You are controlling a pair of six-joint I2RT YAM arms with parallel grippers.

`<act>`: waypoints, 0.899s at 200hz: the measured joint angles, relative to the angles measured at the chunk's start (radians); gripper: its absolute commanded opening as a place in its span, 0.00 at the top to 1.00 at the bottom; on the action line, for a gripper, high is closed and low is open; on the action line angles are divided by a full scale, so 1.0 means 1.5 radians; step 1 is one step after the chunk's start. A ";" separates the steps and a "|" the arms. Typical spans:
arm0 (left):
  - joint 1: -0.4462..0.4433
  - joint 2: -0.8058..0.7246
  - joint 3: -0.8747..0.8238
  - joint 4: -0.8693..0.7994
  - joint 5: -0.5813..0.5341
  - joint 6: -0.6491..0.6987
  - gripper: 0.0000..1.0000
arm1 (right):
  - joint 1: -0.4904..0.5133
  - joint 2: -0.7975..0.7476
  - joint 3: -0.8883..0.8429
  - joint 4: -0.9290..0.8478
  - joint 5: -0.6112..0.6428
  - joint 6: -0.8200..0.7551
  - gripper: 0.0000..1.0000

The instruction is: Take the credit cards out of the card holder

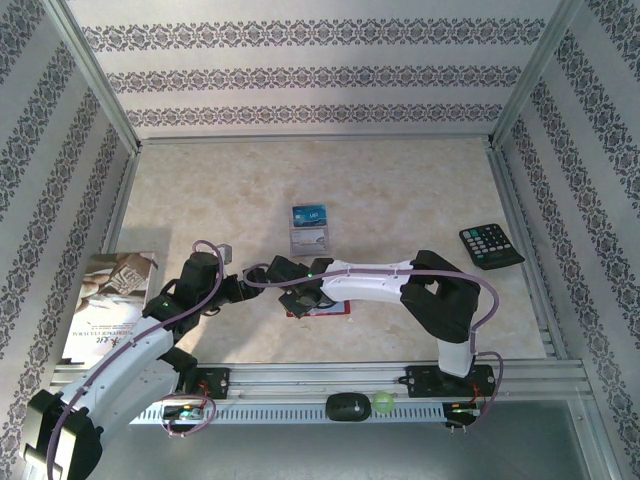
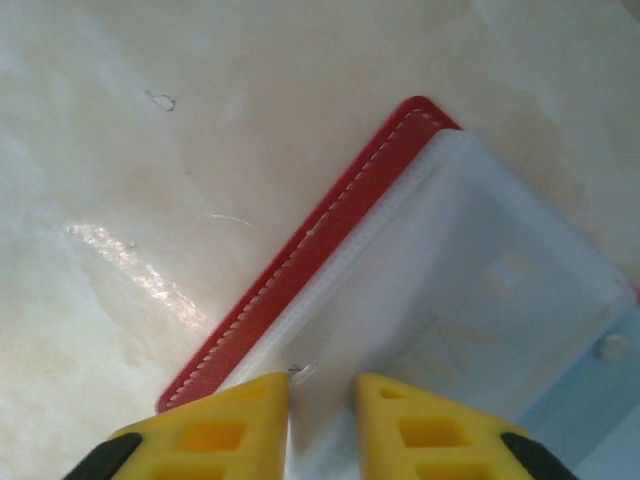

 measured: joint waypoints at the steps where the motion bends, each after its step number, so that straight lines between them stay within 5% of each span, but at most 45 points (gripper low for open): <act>1: 0.000 0.000 0.000 0.000 0.000 0.000 0.08 | 0.000 0.000 0.000 0.001 0.000 0.000 0.87; 31: 0.000 0.012 -0.001 0.016 0.021 -0.001 0.29 | 0.000 -0.009 -0.016 0.024 0.004 0.002 1.00; 64: -0.011 0.068 -0.013 0.071 0.048 -0.015 0.52 | -0.001 -0.043 -0.066 0.087 0.001 0.003 1.00; 180: -0.160 0.318 -0.013 0.275 0.036 -0.065 0.85 | -0.028 -0.163 -0.224 0.303 -0.019 0.146 1.00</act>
